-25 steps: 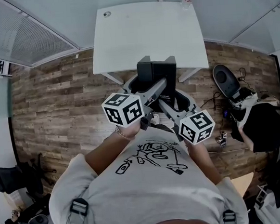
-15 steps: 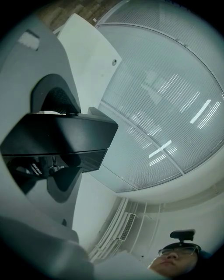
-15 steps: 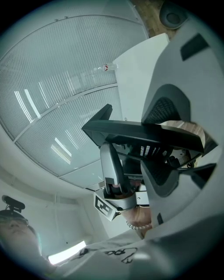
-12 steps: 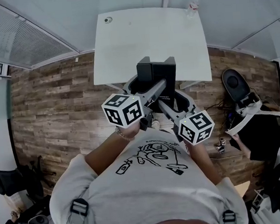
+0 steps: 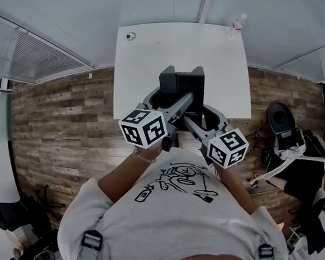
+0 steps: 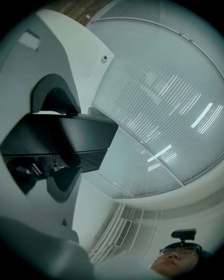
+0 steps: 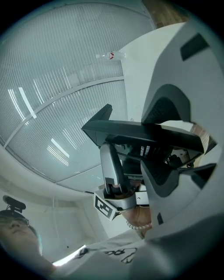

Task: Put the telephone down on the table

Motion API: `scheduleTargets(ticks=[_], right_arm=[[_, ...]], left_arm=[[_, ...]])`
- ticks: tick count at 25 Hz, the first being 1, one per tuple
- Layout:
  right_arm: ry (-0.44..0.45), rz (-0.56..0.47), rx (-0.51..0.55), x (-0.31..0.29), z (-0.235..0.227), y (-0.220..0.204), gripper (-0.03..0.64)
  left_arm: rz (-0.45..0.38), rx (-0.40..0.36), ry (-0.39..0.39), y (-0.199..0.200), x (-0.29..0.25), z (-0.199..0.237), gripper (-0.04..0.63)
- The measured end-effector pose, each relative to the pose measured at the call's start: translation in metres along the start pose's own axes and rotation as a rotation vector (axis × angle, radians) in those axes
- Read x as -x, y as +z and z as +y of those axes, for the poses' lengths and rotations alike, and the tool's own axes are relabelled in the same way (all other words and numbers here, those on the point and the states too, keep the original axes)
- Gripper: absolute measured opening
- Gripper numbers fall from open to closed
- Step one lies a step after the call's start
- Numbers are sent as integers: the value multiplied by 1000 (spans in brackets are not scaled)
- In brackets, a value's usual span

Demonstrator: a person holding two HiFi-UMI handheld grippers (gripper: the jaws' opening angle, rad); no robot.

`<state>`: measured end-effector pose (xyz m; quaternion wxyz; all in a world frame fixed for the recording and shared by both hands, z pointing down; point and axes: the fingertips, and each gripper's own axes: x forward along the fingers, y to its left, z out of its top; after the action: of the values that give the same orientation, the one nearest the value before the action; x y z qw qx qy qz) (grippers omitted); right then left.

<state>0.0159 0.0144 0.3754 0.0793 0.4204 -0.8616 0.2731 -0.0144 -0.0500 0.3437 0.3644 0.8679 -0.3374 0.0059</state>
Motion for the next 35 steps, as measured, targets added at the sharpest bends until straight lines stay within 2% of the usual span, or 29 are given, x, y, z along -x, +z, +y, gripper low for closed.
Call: scheduleTargets(ticks=[9,16,35], right_arm=[[11,24,0,-75,-42,50,247],[20,28,-1,-102,-58,70,247],[29,52,-7,-84,-100,75,245]], left_arm=[[-4,23,11,63,-50,59,360],[-4,32,18,87,-68,81,360],[-8,59,34,78,-110,67,360]])
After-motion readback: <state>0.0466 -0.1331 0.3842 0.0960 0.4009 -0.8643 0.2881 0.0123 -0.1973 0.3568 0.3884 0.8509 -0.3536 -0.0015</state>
